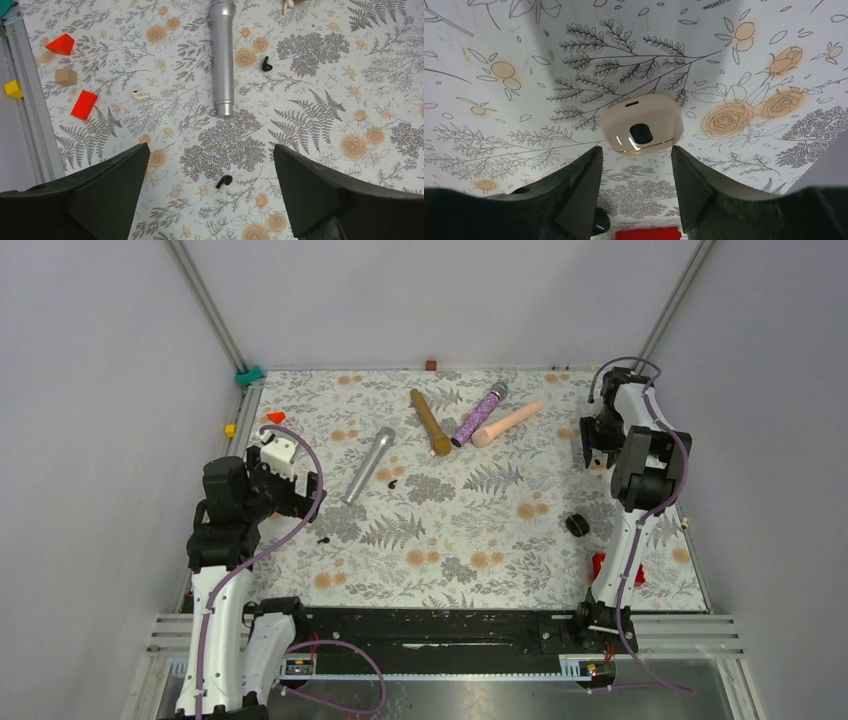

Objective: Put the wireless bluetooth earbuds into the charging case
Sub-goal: Move the charging case to the center of the board.

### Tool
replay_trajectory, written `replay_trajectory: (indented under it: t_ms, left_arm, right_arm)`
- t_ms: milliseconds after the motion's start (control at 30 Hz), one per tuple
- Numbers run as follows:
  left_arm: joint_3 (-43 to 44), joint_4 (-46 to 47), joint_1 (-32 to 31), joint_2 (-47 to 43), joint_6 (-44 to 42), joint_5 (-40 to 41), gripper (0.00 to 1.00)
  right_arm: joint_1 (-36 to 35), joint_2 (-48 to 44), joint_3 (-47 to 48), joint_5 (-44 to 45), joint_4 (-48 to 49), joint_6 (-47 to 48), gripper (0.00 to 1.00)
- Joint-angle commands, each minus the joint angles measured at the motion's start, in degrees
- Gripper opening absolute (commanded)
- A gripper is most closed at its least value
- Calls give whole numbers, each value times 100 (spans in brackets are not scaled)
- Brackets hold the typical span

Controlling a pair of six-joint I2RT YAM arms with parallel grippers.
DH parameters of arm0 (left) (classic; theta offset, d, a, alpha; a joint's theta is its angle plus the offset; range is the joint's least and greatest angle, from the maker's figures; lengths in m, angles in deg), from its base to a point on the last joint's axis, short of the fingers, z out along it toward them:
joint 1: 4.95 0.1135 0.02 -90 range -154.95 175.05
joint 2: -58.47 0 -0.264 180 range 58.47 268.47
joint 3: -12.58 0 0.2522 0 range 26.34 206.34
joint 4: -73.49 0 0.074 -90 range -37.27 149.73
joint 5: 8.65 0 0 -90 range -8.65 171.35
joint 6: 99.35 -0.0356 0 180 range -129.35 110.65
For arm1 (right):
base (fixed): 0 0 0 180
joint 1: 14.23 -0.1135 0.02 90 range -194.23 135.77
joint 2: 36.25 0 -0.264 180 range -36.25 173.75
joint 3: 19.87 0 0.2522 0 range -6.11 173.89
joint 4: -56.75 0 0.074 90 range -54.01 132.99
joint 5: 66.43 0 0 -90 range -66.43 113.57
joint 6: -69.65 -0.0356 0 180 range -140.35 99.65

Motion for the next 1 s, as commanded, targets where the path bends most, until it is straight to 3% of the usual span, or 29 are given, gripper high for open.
replay_trajectory:
  t_ms: [0,167,200,233,333,467,567,667,967]
  left_arm:
    - [269,53,48,17,-74,-107,99]
    - [295,31,71,17,-65,-100,99]
    - [302,28,74,6,-60,-99,98]
    - [304,20,84,9,-65,-100,98]
    - [321,-2,92,-3,-65,-88,98]
    - [328,-12,107,0,-65,-84,98]
    - [330,-15,111,-13,-60,-85,99]
    - [348,-34,112,-13,-67,-100,99]
    - [387,-72,118,-1,-65,-85,98]
  right_arm:
    - [-20,117,319,-104,-503,209,60]
    - [-20,205,446,21,-646,305,62]
    - [-22,225,502,73,-685,311,65]
    - [-20,252,546,117,-721,337,75]
    - [-20,321,663,148,-823,378,80]
    - [-29,389,788,144,-861,385,81]
    - [-33,489,983,146,-968,375,72]
    - [-55,745,1373,182,-1273,356,69]
    - [-120,1081,1945,316,-1830,282,76]
